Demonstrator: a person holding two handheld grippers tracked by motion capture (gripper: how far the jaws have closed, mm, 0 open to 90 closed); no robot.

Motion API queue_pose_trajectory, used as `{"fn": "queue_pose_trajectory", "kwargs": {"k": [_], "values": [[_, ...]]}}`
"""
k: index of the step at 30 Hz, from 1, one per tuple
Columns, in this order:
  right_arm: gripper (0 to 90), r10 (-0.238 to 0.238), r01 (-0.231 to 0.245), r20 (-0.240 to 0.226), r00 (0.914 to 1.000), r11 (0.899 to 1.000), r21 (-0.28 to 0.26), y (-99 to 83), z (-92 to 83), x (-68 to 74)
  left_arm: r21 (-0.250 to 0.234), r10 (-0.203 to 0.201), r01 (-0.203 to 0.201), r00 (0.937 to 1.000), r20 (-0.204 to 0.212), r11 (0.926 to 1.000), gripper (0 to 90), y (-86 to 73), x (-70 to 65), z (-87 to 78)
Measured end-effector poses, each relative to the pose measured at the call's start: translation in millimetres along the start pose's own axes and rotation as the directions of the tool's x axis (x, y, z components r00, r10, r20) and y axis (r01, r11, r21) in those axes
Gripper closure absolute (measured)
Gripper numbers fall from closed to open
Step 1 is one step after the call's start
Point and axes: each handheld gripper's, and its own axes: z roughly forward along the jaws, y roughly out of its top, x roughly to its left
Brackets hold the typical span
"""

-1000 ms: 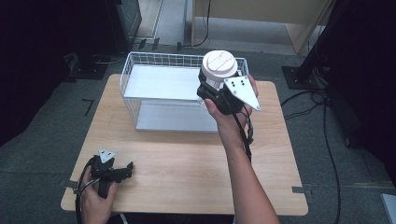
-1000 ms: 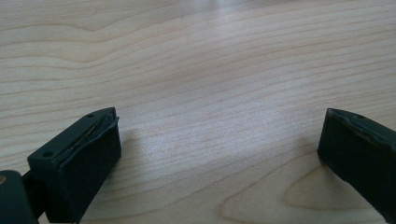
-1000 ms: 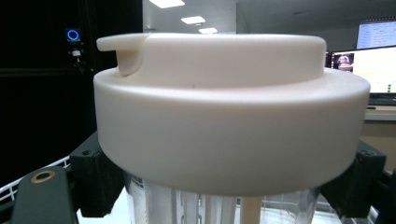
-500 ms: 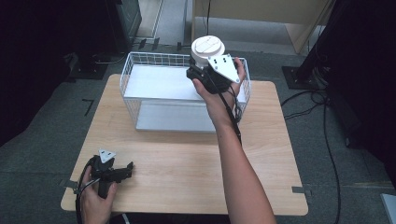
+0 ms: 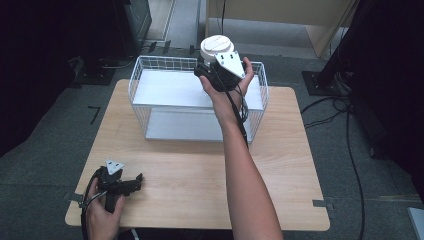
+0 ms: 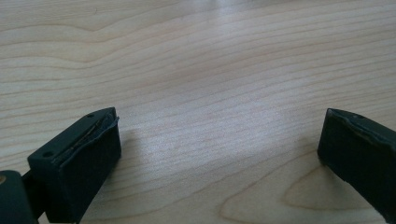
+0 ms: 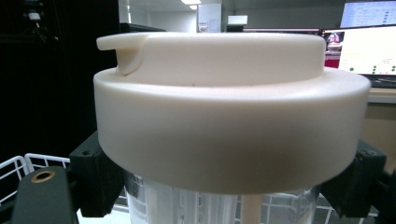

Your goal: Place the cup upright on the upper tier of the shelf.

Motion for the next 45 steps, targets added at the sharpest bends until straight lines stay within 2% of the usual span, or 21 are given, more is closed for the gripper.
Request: {"fn": "queue_pose_trajectory", "kwargs": {"k": [2,3,4,6,13,25,30,34,39,45], "values": [[12.2,0.005,-0.004,-0.020,0.9998,1.000,0.012,0.8,-0.1,-1.6,0.000,0.000,0.000,1.0000,0.000,1.0000,0.0,0.0,0.0,0.0],[4.9,0.017,-0.015,-0.039,0.9991,0.999,0.030,1.3,0.1,-3.0,0.000,0.000,0.000,1.0000,0.000,1.0000,0.0,0.0,0.0,0.0],[2.1,0.028,-0.025,-0.051,0.9983,0.999,0.048,1.2,0.3,-4.6,0.000,0.000,0.000,1.0000,0.000,1.0000,0.0,0.0,0.0,0.0],[0.0,0.038,-0.033,-0.068,0.9970,0.996,0.082,-1.4,-1.3,-10.0,0.000,0.000,0.000,1.0000,0.000,1.0000,0.0,0.0,0.0,0.0],[0.0,0.048,-0.040,-0.090,0.9948,0.994,0.098,-14.1,-12.0,-21.4,-0.002,0.000,0.000,1.0000,-0.001,1.0000,0.0,-0.1,-0.1,0.1],[0.0,-0.006,0.023,-0.144,0.9896,0.993,0.112,-38.8,-49.0,-32.0,-0.002,0.000,0.000,1.0000,-0.001,1.0000,0.0,-0.1,0.0,0.2],[0.0,-0.051,0.071,-0.149,0.9875,0.989,0.128,-57.3,-66.2,-36.8,-0.002,0.000,0.000,1.0000,-0.001,1.0000,0.0,-0.1,0.0,0.2],[0.0,-0.068,0.091,-0.154,0.9858,0.985,0.146,-73.1,-78.5,-45.0,-0.002,0.001,-0.001,1.0000,-0.001,1.0000,0.0,0.0,0.0,0.2],[0.0,-0.050,0.079,-0.162,0.9854,0.982,0.172,-91.4,-96.6,-57.5,-0.002,0.000,0.000,1.0000,-0.001,1.0000,0.0,-0.1,0.0,0.2],[0.0,-0.049,0.086,-0.176,0.9832,0.975,0.207,-114.9,-118.0,-69.7,-0.001,0.000,0.000,1.0000,-0.001,1.0000,0.0,-0.1,0.0,0.2]]}}
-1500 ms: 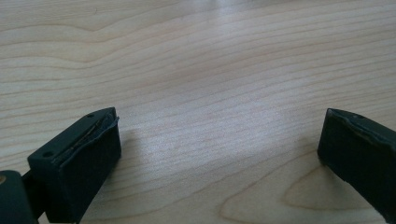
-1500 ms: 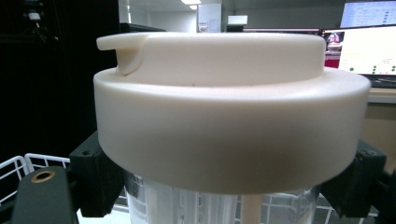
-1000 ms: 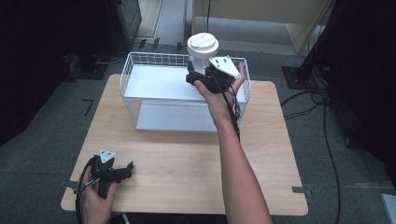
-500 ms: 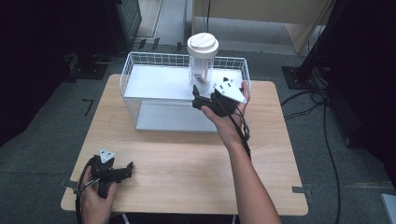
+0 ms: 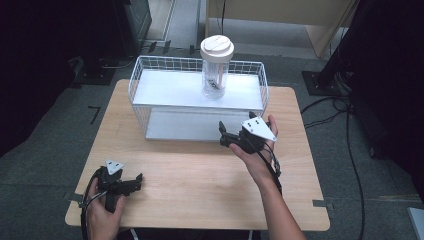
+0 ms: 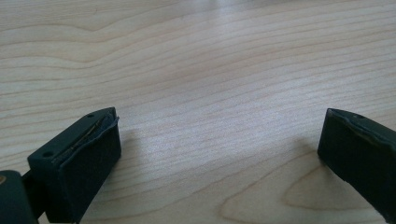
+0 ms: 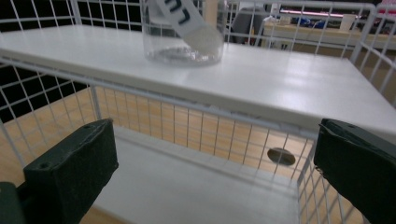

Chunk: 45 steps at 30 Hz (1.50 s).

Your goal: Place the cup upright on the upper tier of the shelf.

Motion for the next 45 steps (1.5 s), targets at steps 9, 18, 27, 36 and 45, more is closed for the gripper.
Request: {"fn": "queue_pose_trajectory", "kwargs": {"k": [9,18,27,36,45], "values": [[0.0,0.027,-0.027,-0.011,0.9996,0.999,0.025,-32.8,-25.3,-3.7,0.001,0.001,-0.001,1.0000,0.001,1.0000,0.0,0.0,0.0,-0.1],[0.0,0.061,-0.063,0.025,0.9978,0.995,0.077,-71.5,-43.7,-20.4,0.002,0.000,0.000,1.0000,0.001,1.0000,0.0,0.0,0.0,-0.1],[0.0,0.070,-0.079,0.080,0.9943,0.990,0.121,-97.3,-63.2,-42.2,0.002,0.000,0.000,1.0000,0.001,1.0000,0.0,0.0,0.0,-0.1],[0.0,0.084,-0.105,0.138,0.9869,0.983,0.152,-117.0,-81.3,-64.2,0.002,0.000,0.000,1.0000,0.001,1.0000,0.0,0.0,0.0,-0.1],[0.0,0.082,-0.118,0.186,0.9791,0.974,0.192,-132.0,-97.5,-85.1,0.002,0.000,0.000,1.0000,0.001,1.0000,0.0,0.0,0.0,-0.1]]}}
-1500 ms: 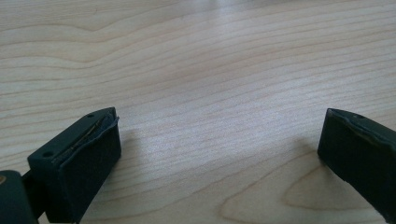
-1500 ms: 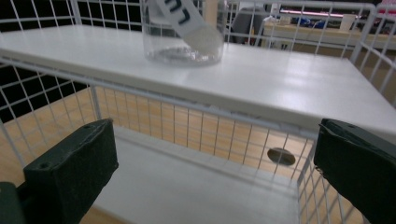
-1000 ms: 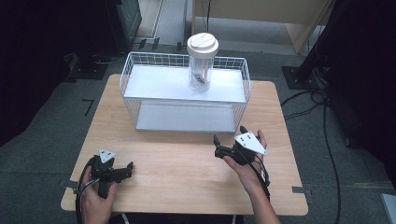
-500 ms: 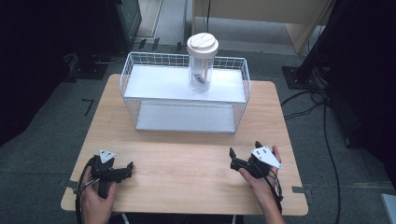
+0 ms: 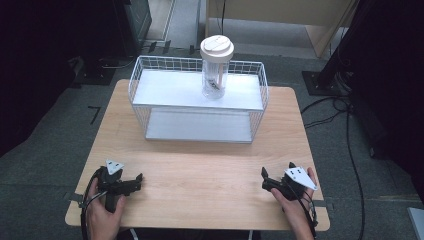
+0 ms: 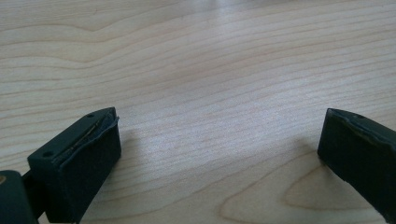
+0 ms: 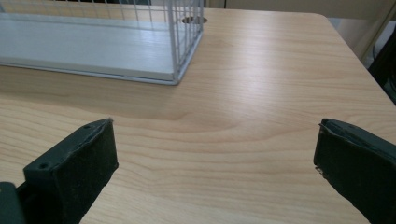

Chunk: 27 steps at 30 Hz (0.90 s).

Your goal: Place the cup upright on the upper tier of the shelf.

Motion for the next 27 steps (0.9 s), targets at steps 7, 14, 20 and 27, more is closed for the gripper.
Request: {"fn": "queue_pose_trajectory", "kwargs": {"k": [7,14,20,27], "values": [[0.0,0.010,-0.011,0.047,0.9989,1.000,0.027,-9.6,-6.7,-20.0,0.000,0.001,-0.001,1.0000,0.000,1.0000,0.0,0.0,0.1,0.0],[0.0,0.022,-0.026,0.092,0.9955,0.999,0.041,-16.0,-15.2,-37.8,0.000,0.001,-0.001,1.0000,0.000,1.0000,0.0,0.0,0.1,0.0],[0.0,0.040,-0.051,0.124,0.9915,0.995,0.086,-19.5,-23.4,-53.9,0.000,0.000,0.000,1.0000,0.000,1.0000,0.0,0.0,0.0,0.0],[0.0,0.031,-0.052,0.118,0.9925,0.982,0.181,-23.1,-27.9,-63.8,0.000,0.000,0.000,1.0000,0.000,1.0000,0.0,-0.1,0.0,0.0]]}}
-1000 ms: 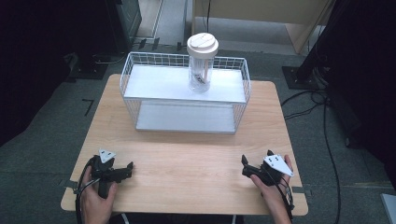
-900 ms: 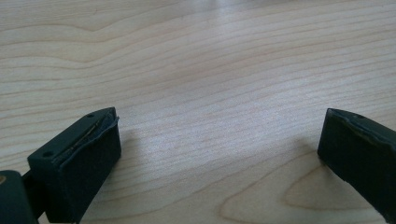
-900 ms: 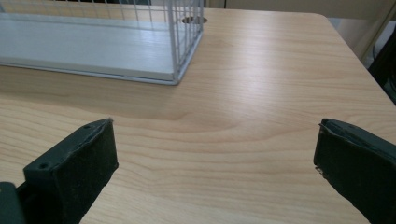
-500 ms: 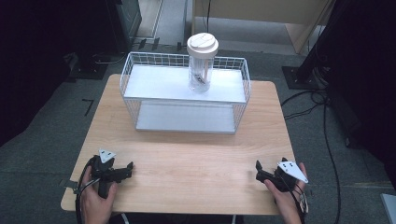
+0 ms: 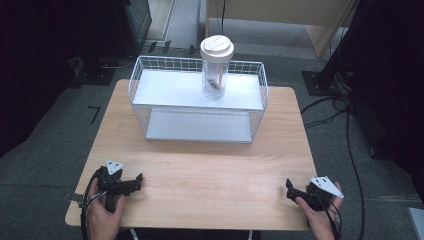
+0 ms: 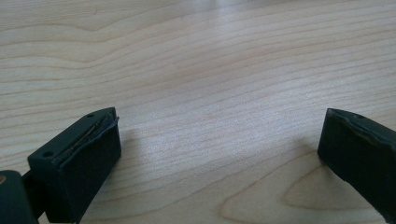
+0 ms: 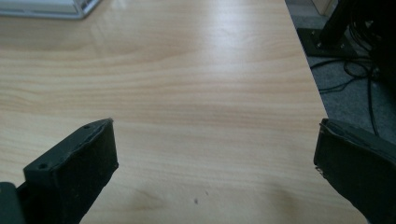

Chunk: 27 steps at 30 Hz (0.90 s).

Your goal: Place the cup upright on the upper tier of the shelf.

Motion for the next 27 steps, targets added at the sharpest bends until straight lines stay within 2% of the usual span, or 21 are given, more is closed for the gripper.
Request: {"fn": "queue_pose_trajectory", "kwargs": {"k": [4,8,11,16,20,27], "values": [[0.0,-0.044,0.043,0.019,0.9988,0.996,0.075,-1.3,1.6,-1.5,0.000,0.000,0.000,1.0000,0.000,1.0000,0.0,0.0,0.0,0.0],[0.0,-0.041,0.039,0.021,0.9989,0.994,0.100,-1.9,2.3,-3.2,0.000,0.000,0.000,1.0000,0.000,1.0000,0.0,0.0,0.0,0.0],[0.0,-0.046,0.044,0.012,0.9989,0.988,0.148,-3.0,3.6,-4.1,0.001,0.001,-0.001,1.0000,0.000,1.0000,0.0,0.0,0.1,-0.1],[0.0,-0.014,0.019,-0.032,0.9994,0.986,0.166,-4.4,2.8,-8.0,0.000,0.000,0.000,1.0000,0.000,1.0000,0.0,0.0,0.0,0.0],[0.0,-0.039,0.049,-0.067,0.9970,0.985,0.166,-5.9,0.6,-5.0,0.000,0.000,0.000,1.0000,0.000,1.0000,0.0,0.0,0.0,0.0],[0.0,-0.040,0.052,-0.070,0.9967,0.984,0.168,-6.1,0.4,-3.8,0.000,0.000,0.000,1.0000,0.000,1.0000,0.0,0.0,0.0,0.0]]}}
